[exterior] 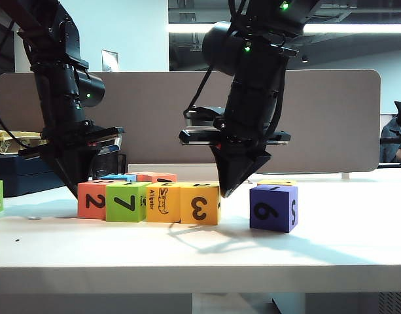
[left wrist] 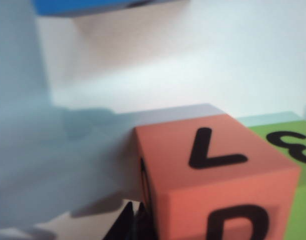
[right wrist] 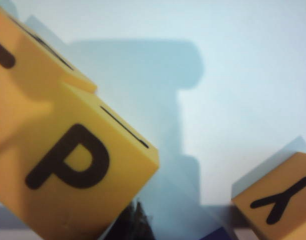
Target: Select the appropriate blocks from the scattered letter blocks on the table and arrange them in a row to spell out "DEEP".
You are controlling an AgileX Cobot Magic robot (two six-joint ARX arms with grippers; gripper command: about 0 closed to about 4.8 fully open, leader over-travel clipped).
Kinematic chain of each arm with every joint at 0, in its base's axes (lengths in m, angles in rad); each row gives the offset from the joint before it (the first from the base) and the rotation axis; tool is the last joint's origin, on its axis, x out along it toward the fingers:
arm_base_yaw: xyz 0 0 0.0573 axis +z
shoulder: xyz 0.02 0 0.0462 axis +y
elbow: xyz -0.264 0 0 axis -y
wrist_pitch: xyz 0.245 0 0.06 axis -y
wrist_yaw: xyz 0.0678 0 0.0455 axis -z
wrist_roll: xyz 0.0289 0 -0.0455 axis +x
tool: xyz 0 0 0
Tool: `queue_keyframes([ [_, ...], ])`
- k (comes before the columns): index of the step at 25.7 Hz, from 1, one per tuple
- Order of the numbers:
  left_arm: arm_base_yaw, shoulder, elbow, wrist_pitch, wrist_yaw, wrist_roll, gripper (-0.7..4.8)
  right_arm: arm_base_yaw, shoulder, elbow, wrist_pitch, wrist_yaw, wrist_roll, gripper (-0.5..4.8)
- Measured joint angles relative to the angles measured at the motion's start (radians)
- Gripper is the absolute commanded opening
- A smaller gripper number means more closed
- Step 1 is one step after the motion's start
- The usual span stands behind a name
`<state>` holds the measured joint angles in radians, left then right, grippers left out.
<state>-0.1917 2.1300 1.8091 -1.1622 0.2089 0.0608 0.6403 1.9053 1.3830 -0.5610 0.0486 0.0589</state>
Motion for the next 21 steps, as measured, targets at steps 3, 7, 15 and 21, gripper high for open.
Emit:
queue_keyframes([
  [3, -0.006, 0.0, 0.0, -0.001, 0.02, 0.003, -0.06, 0.0, 0.0, 0.0, 0.007, 0.0, 0.0, -0.02],
  [7, -0.013, 0.0, 0.0, -0.007, 0.037, 0.003, -0.06, -0.002, 0.0, 0.0, 0.006, 0.003, 0.0, -0.02],
  [15, -0.019, 0.0, 0.0, -0.047, 0.038, 0.003, -0.06, -0.003, 0.002, 0.0, 0.014, 0.008, 0.0, -0.02],
  [21, -0.023, 0.0, 0.0, -0.078, 0.069, 0.002, -0.06, -0.005, 0.002, -0.001, 0.018, 0.014, 0.0, -0.02],
])
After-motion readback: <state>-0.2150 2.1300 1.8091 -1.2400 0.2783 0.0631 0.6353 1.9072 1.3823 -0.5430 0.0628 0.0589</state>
